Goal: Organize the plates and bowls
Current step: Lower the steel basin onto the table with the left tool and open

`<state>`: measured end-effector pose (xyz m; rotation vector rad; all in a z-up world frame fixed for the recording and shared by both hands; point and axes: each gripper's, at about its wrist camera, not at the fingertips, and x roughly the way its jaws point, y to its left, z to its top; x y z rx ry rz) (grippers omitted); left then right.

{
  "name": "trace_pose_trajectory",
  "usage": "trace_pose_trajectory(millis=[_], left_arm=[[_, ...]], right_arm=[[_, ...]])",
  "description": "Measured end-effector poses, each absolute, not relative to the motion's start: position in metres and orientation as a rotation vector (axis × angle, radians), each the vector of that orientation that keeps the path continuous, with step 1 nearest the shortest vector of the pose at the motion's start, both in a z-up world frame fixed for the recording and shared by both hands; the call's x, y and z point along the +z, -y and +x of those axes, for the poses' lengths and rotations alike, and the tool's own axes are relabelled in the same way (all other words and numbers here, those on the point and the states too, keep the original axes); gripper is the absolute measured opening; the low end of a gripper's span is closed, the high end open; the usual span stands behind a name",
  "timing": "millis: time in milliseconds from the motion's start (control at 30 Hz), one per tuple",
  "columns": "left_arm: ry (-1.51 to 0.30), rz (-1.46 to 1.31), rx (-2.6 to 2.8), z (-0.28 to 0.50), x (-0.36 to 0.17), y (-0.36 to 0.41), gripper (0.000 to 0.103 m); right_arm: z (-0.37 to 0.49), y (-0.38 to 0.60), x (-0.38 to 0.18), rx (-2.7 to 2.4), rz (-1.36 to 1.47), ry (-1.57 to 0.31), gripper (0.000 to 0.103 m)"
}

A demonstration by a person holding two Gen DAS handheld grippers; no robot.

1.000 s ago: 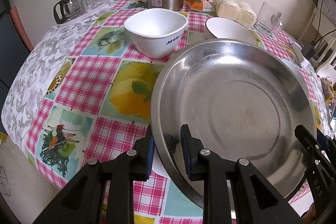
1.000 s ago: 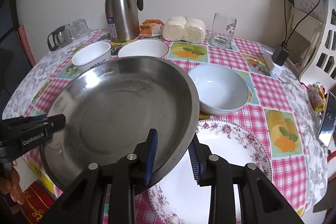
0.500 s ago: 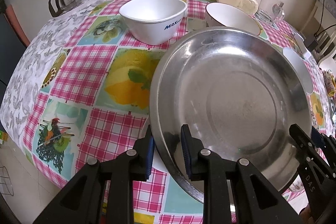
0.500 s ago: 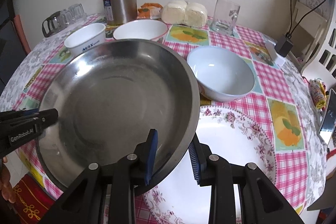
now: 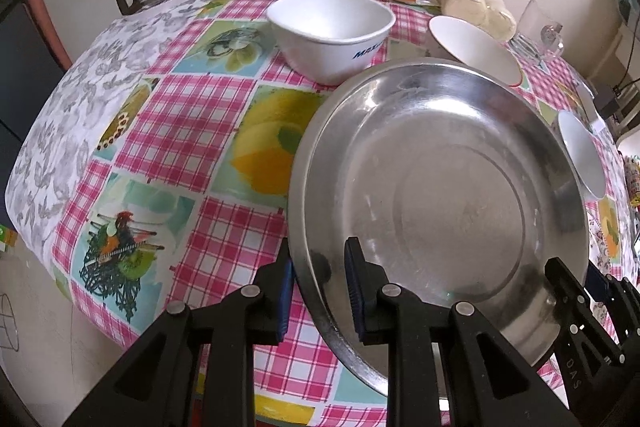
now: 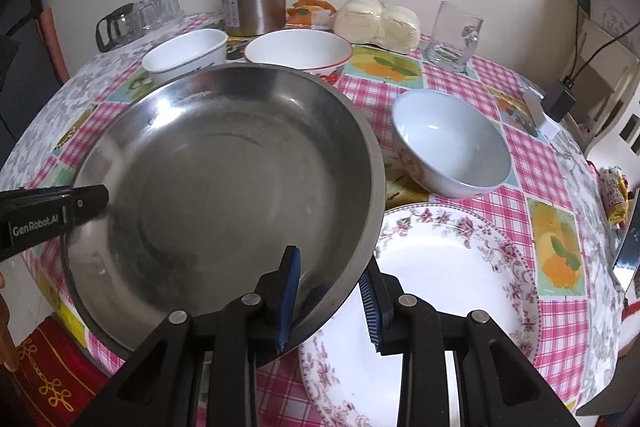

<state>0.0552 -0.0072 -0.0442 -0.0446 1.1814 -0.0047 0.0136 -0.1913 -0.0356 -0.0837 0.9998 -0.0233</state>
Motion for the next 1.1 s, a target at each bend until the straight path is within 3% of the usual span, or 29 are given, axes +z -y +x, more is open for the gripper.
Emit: trace_pose_trajectory(millis=[833, 967, 1100], left_arm=[[-1.183, -0.052, -0.027, 0.0573, -0.0442, 0.0022, 0.027], [-1.177, -0.058, -0.021, 0.0579, -0.0435, 0.0011, 0.042], [-1.135, -0.050, -0.008, 0.0566, -0.0355, -0.0003, 0.047]], right_arm=[[0.0149, 0.1882, -0.0387, -0.032, -0.086, -1.008, 0.033], [0.0143, 0.1877, -0.0372, -0.024, -0.080, -1.003, 0.041], [0.0140, 0.1895, -0.0355, -0.035, -0.072, -0.993, 0.042]])
